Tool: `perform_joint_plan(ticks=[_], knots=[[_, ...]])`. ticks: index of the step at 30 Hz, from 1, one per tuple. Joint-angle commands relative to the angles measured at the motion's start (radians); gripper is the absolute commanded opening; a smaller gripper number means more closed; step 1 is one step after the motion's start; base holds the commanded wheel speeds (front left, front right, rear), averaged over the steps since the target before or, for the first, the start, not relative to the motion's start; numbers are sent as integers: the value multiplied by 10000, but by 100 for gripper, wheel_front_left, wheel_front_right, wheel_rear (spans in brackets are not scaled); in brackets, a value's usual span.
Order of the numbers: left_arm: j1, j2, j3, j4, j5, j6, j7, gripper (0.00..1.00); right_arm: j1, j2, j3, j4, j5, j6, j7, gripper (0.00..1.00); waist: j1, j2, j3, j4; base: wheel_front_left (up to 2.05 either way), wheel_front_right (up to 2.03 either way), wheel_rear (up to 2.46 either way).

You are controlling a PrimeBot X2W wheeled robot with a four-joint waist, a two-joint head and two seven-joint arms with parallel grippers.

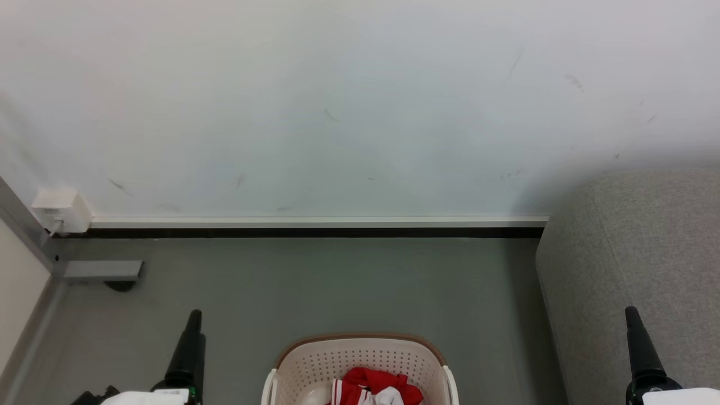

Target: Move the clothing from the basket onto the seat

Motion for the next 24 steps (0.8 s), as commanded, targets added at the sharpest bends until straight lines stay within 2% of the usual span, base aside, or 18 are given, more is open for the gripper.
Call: perform_joint_plan(ticks=[1, 14, 24], knots=[[-187, 62, -1, -106, 332, -28, -107, 100, -54, -98, 48, -226, -374, 33, -106, 100, 0, 0, -2, 5, 0, 0, 0], [-43, 77, -133, -288, 3163, -26, -612, 100, 176, -223, 519, -763, -3851, 36, -613, 100, 0, 0, -32, 86, 0, 0, 0], [85, 87, -296, -357, 5378, 80, -955, 100, 407, -333, 833, -878, -6112, 39, -957, 100, 0, 0, -55, 201, 0, 0, 0]])
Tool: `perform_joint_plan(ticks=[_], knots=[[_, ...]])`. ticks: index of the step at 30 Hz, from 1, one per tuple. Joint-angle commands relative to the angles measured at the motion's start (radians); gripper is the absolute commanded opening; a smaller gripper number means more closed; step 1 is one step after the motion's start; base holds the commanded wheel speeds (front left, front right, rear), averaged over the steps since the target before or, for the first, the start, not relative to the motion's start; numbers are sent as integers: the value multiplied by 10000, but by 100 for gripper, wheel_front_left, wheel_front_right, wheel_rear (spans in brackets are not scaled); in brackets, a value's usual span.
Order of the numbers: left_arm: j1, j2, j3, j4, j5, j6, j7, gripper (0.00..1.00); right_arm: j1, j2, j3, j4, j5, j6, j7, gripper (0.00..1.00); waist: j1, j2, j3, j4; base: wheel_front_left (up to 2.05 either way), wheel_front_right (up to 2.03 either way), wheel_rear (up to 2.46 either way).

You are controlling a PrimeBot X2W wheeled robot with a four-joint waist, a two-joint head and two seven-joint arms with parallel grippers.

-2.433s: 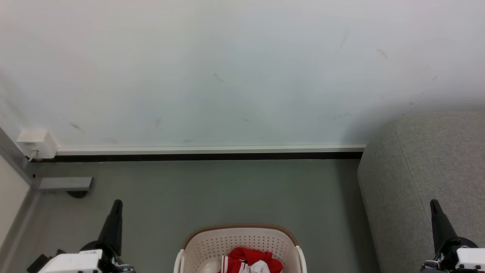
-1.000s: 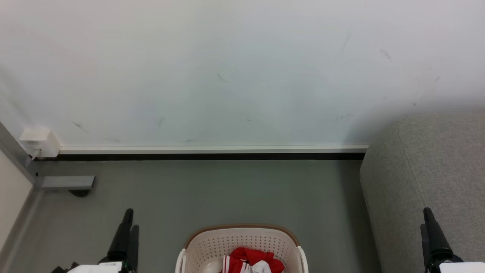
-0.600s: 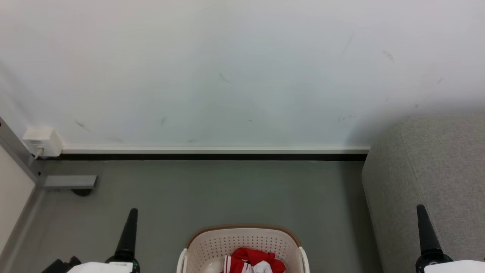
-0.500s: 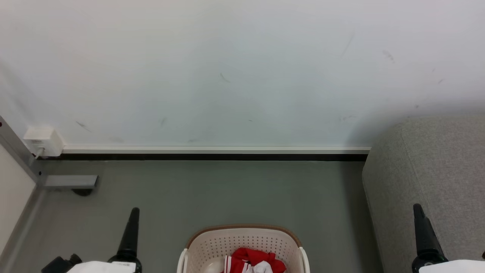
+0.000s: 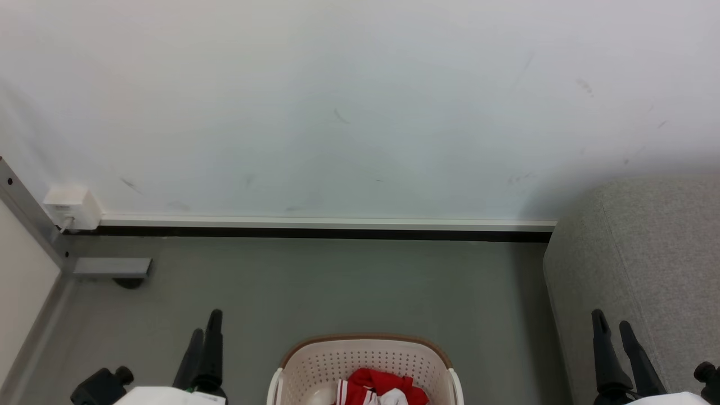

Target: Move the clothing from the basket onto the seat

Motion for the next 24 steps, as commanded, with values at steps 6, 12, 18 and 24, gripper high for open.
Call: perform_joint_plan(ticks=[6, 12, 18, 24], knots=[[69, 83, -160, -77, 1952, 186, -279, 100, 88, -87, 190, -86, -1348, 40, -280, 100, 0, 0, -22, 99, 0, 0, 0], [111, 88, -169, -154, 2992, 275, -461, 100, 138, -51, 225, -134, -2168, 42, -466, 100, 0, 0, -32, 172, 0, 0, 0], [116, 93, -194, -217, 3741, 271, -626, 100, 192, -11, 276, -215, -2916, 44, -636, 100, 0, 0, -38, 236, 0, 0, 0], [139, 98, -246, -282, 4392, 284, -785, 100, 285, 27, 315, -304, -3504, 45, -793, 100, 0, 0, -47, 290, 0, 0, 0]])
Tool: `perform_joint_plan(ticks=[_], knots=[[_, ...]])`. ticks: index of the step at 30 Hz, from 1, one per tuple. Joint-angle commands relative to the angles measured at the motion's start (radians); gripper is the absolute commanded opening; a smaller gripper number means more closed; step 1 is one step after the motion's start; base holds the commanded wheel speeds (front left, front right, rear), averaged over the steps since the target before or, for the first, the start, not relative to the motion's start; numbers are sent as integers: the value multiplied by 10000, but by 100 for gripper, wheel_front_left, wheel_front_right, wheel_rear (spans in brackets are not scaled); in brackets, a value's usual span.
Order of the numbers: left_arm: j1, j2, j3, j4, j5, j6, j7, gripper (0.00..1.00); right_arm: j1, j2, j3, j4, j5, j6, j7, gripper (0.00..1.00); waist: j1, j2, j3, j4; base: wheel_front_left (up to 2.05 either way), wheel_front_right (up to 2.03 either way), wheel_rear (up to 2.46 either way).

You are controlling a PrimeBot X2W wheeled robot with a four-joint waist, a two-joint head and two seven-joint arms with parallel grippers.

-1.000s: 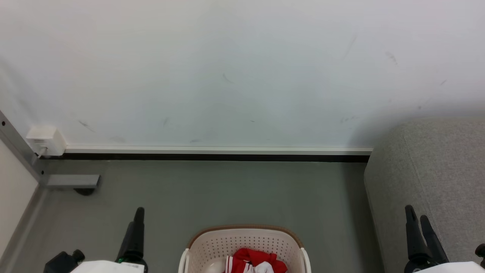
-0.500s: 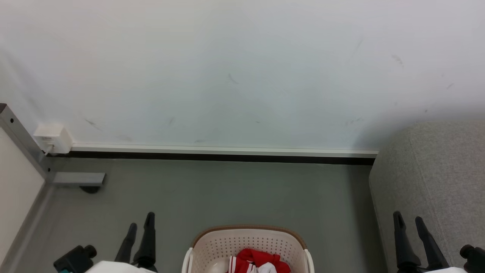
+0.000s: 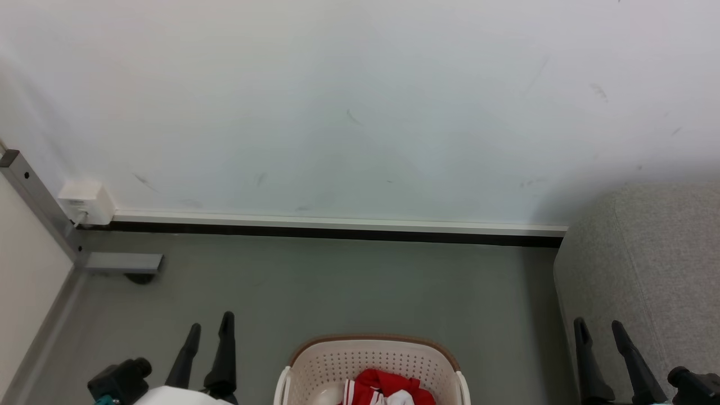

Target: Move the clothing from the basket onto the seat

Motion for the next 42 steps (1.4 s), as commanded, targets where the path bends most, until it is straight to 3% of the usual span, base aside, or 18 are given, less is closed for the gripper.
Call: perform_joint_plan(ticks=[1, 19, 42], knots=[[21, 81, -27, -123, 457, 15, -118, 100, 38, 8, -3, -187, -347, 45, -119, 100, 0, 0, -8, 14, 0, 0, 0], [57, 105, -67, -1, 2329, -15, -526, 100, 257, 57, -151, -149, -1689, 48, -529, 100, 0, 0, -20, 119, 0, 0, 0], [208, 211, 172, 196, 4329, -150, -1014, 100, 523, 47, -488, -5, -2355, 45, -989, 100, 0, 0, -95, 254, 0, 0, 0]])
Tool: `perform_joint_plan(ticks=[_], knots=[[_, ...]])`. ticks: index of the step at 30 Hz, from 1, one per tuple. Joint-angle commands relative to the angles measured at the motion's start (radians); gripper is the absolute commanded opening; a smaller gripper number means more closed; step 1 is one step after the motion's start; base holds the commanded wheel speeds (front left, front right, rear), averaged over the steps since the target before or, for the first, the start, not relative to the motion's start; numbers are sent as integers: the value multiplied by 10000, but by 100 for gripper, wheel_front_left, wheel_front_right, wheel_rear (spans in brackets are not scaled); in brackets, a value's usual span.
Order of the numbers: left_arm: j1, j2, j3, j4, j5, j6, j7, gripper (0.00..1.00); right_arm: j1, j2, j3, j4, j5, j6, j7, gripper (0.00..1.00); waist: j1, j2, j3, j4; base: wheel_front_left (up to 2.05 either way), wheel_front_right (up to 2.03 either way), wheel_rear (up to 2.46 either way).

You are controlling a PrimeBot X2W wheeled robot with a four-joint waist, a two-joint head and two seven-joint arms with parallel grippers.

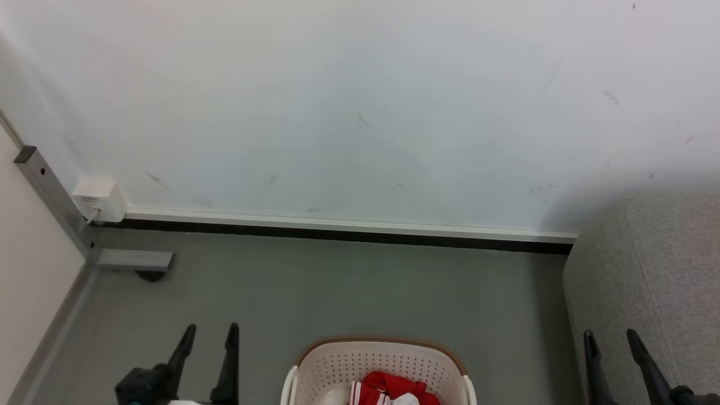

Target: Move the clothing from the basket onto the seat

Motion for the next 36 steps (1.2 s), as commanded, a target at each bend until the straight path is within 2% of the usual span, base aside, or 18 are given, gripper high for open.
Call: perform_joint_plan(ticks=[1, 14, 36], knots=[[48, 99, 53, -59, 306, -38, -135, 100, 100, -33, -47, 39, -12, 30, -86, 100, 0, 0, -3, 12, 0, 0, 0], [58, 58, 105, 97, 1104, -135, -354, 100, 215, -43, -217, 169, -678, 32, -330, 100, 0, 0, 4, 65, 0, 0, 0], [36, -7, 216, 133, 801, -233, -329, 100, 177, -43, -205, 269, -437, 32, -297, 100, 0, 0, 97, -37, 0, 0, 0]])
